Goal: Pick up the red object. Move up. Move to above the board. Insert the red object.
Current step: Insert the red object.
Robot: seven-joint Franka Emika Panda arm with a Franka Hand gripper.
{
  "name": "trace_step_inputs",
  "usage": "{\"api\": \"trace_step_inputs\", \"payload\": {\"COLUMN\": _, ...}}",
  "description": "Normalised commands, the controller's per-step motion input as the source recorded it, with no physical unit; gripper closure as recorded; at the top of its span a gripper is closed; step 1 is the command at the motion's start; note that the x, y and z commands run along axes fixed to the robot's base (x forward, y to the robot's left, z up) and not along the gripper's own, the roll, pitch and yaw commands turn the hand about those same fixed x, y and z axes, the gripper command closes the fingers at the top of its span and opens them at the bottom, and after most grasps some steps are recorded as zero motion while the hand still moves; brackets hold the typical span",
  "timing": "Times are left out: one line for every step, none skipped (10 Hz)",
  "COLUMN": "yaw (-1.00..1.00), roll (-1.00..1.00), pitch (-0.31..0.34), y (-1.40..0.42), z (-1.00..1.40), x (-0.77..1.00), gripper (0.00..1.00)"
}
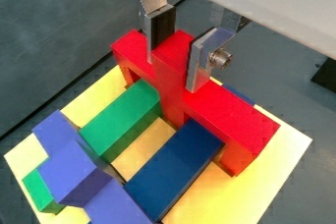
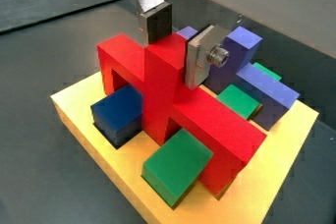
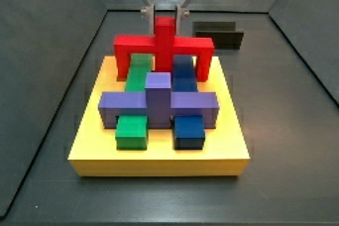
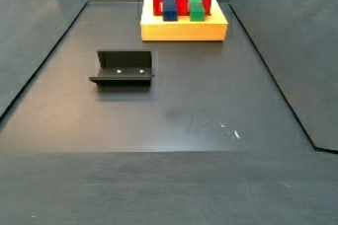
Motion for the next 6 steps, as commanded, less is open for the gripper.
{"api": "trace_step_inputs", "payload": {"yaw": 0.00, "roll": -0.20, "pitch": 0.000, "y": 0.00, "z": -0.01, "x": -0.31, "gripper": 1.00}}
{"api": "trace_step_inputs", "payload": {"yaw": -0.03, "roll": -0.15, "pitch": 0.026, "y": 0.00, "z": 0.00, "x": -0.39, "gripper": 1.00}}
{"api": "trace_step_inputs", "payload": {"yaw": 0.00, "roll": -0.19, "pitch": 0.000, "y": 0.00, "z": 0.00, "x": -0.44, "gripper": 1.00}}
{"api": "trace_step_inputs", "payload": {"yaw": 0.00, "roll": -0.24, "pitch": -0.030, "y": 0.00, "z": 0.00, "x": -0.19, "gripper": 1.00}}
{"api": "trace_step_inputs", "payload": {"yaw": 0.09, "roll": -0.23, "pitch": 0.000, "y": 0.05, "z": -0.37, "x": 0.20, "gripper": 1.00}}
{"api": "trace_step_inputs", "payload": {"yaw": 0.08, "roll": -0.26, "pitch": -0.050, "y": 0.08, "z": -0.57, "x": 0.30, "gripper": 1.00}}
